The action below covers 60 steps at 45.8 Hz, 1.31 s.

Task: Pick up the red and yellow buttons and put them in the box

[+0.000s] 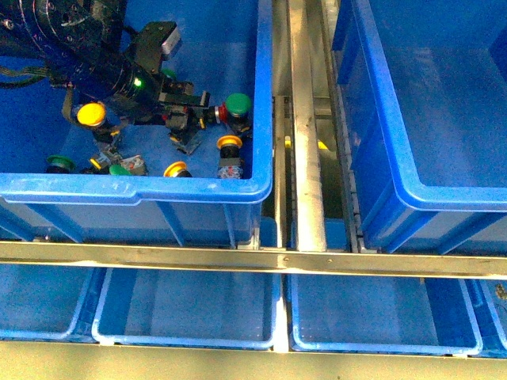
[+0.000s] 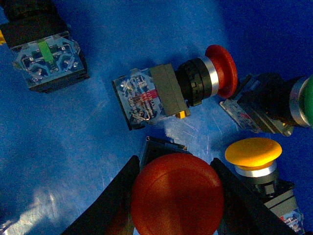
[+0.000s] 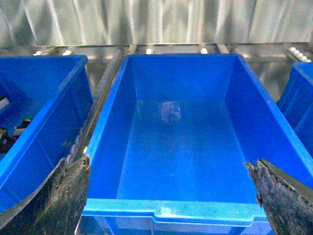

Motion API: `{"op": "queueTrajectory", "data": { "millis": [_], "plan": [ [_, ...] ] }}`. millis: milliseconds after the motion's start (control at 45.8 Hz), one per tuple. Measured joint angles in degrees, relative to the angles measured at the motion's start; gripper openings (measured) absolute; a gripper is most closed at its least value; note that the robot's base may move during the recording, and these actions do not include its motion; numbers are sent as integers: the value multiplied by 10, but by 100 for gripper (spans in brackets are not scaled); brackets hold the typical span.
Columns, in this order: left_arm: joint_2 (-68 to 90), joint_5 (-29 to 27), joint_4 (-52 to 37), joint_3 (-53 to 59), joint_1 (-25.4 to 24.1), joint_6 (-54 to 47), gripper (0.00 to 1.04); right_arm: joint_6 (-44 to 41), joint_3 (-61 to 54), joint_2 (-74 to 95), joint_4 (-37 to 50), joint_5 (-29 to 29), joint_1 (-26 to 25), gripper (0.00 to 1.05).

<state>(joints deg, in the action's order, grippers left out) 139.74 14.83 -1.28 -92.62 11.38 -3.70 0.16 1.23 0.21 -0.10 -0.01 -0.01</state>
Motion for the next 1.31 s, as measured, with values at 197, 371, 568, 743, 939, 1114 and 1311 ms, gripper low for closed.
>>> {"op": "queueTrajectory", "data": {
  "millis": [197, 371, 568, 743, 939, 1114, 1311],
  "plan": [
    [-31, 7, -38, 42, -16, 66, 34, 0, 0, 0, 0, 0, 0, 99],
    [-104, 25, -66, 96, -44, 158, 34, 0, 0, 0, 0, 0, 0, 99],
    [-202, 34, -92, 168, -78, 231, 34, 0, 0, 0, 0, 0, 0, 99],
    [-275, 48, -96, 255, -103, 275, 34, 0, 0, 0, 0, 0, 0, 99],
    [-328, 73, -96, 294, -98, 343, 34, 0, 0, 0, 0, 0, 0, 99],
    [-397, 93, -105, 302, -54, 452, 34, 0, 0, 0, 0, 0, 0, 99],
    [-423, 109, -115, 305, 18, 549, 34, 0, 0, 0, 0, 0, 0, 99]
  ]
}}
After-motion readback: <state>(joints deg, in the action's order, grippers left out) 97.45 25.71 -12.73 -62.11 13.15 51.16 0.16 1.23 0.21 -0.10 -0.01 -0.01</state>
